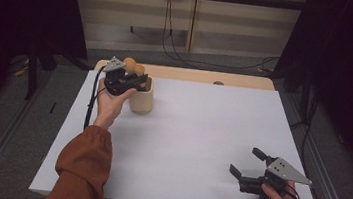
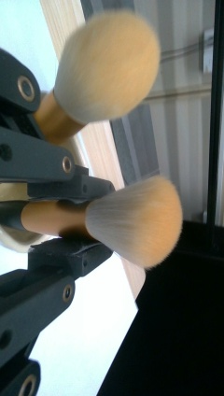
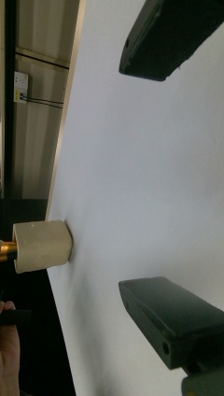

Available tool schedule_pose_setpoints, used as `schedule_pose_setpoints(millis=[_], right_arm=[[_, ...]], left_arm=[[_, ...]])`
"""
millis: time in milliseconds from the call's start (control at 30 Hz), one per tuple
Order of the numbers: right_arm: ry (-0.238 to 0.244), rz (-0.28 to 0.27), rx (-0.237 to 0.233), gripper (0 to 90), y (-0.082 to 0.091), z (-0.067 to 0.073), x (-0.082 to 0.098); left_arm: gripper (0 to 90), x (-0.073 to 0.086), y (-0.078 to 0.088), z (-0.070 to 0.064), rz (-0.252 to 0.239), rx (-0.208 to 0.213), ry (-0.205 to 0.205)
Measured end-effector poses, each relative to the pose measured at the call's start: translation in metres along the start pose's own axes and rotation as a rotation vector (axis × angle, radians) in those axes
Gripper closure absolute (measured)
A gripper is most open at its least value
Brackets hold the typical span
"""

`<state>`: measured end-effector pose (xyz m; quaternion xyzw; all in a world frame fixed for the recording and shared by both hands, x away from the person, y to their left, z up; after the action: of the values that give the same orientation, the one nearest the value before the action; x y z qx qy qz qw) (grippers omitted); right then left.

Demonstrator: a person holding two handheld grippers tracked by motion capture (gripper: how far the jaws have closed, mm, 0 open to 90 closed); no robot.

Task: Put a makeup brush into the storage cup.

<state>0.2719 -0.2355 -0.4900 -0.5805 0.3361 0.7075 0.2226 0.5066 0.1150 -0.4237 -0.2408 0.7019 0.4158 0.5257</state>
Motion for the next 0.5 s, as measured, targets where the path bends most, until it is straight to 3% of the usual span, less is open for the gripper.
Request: schedule_pose_setpoints(millis=[300, 500], right_arm=[[0.0, 0.002, 0.0, 0.0, 0.0, 0.0, 0.0], [0.0, 0.003, -0.006, 0.0, -0.001, 0.001, 0.001]], left_arm=[[70.5, 0.012, -0.004, 0.003, 0.025, -0.005, -0.011], [56.8, 0.017, -0.005, 0.004, 0.048, -0.031, -0.048]])
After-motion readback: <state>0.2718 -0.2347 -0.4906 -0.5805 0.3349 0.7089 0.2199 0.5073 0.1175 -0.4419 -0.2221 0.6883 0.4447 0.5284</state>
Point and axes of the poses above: each handheld gripper's, and its own axes: y roughly backward along the jaws, x roughly out of its underside, z roughly to its left, the point moved 8 cm from there along -y, roughly forward along the jaws, and after that the axes turned 9 degrees about -x, right-handed, at the moved point
